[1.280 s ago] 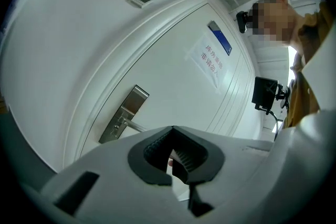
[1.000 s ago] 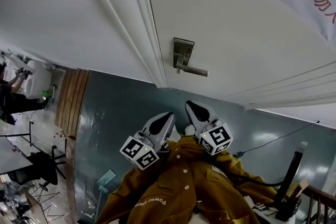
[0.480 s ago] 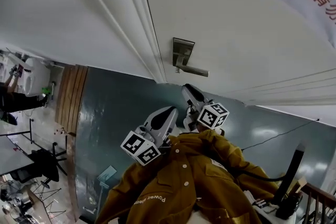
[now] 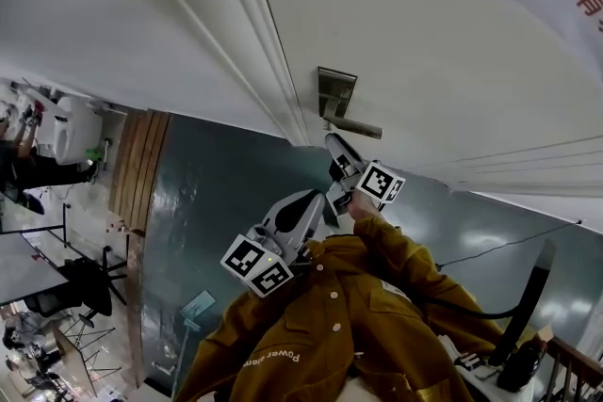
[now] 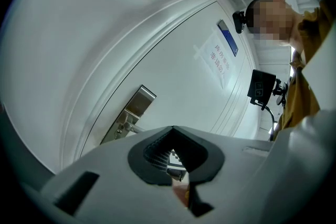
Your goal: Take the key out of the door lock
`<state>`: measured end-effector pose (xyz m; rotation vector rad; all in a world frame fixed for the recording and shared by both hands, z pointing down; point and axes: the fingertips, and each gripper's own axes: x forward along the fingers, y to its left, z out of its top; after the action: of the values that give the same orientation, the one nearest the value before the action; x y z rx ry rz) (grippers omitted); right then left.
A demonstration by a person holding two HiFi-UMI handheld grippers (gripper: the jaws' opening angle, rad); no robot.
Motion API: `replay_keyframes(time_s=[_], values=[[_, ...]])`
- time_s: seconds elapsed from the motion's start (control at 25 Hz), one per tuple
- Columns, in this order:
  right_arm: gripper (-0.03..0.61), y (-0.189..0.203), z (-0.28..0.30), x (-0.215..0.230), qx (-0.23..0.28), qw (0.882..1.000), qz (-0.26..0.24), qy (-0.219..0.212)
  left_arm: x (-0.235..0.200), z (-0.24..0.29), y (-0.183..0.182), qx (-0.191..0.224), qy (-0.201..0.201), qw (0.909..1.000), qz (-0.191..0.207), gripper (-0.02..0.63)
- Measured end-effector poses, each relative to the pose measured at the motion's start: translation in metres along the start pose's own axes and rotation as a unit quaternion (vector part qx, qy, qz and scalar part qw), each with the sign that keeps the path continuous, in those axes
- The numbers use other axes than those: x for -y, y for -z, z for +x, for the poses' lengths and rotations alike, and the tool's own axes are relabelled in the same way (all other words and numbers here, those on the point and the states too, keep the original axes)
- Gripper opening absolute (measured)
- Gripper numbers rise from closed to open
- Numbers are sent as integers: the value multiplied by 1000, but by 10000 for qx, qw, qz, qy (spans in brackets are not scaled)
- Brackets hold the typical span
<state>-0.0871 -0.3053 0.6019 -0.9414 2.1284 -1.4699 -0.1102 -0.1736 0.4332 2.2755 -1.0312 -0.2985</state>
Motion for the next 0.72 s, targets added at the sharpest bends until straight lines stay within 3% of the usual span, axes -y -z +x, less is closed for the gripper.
replay_keyframes(time_s=[0.4, 0.64, 0.72], values=[[136, -4, 23, 8, 204, 9965, 695, -410, 3, 0, -7, -11, -35, 9999, 147, 2], [44, -12, 34, 14, 300, 9950, 876, -379, 1, -3, -9, 6, -89, 9998, 177, 2], [41, -12, 36, 9, 323, 9933, 964, -543, 1, -3, -9, 15, -95, 9998, 171, 2]])
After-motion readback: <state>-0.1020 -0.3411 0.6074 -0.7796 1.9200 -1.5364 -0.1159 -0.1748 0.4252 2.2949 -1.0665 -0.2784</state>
